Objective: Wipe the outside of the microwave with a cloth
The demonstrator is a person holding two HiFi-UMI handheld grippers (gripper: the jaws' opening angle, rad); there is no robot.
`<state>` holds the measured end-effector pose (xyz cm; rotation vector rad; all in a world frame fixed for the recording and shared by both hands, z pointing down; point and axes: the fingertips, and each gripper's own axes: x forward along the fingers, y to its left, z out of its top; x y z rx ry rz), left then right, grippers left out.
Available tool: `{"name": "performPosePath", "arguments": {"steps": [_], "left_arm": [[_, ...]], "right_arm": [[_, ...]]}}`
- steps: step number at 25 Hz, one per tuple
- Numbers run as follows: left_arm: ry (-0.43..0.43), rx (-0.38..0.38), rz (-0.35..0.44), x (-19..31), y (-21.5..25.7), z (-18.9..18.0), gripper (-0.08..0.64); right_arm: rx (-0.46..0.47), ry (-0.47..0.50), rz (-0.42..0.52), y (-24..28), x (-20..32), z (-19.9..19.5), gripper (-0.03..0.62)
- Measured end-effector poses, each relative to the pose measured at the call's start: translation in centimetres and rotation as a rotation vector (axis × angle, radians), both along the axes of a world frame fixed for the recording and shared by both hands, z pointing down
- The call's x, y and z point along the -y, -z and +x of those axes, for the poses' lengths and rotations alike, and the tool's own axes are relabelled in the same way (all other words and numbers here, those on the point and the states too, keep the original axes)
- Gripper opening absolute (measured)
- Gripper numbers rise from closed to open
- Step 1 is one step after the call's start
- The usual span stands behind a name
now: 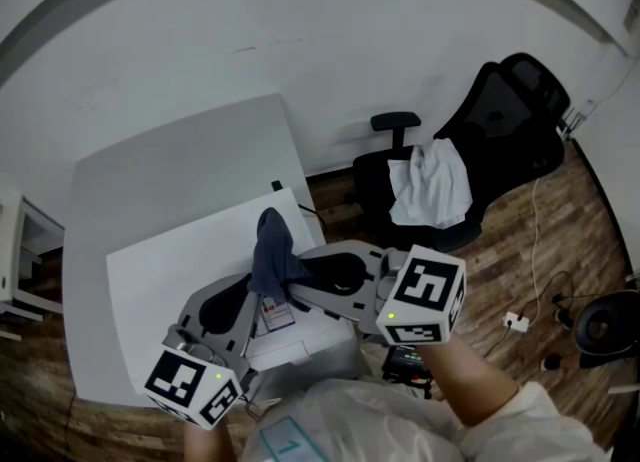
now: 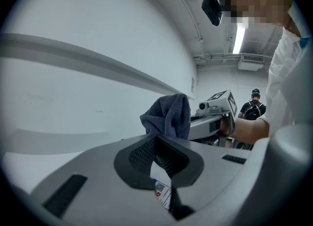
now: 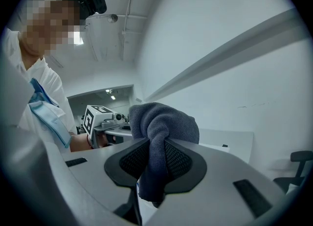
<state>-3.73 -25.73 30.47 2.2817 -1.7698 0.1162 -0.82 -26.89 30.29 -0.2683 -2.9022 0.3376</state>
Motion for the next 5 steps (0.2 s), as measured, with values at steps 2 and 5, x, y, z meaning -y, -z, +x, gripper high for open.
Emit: {"name": "performPosePath", "arguments": {"steps": [2,5], "left_arm": [[-0.001,0.000,-0.002,0.01,-0.03,0.06,0.002],[-0.002,0.001,-0.006,0.12,-0.16,0.10,0.002]], "right_arm": [[-0.002,0.002,0.002,-0.05,-0.02,0.07,0.100],[-0.007,0.004,0.007,-0.16,0.10,0.14,0.100]]}}
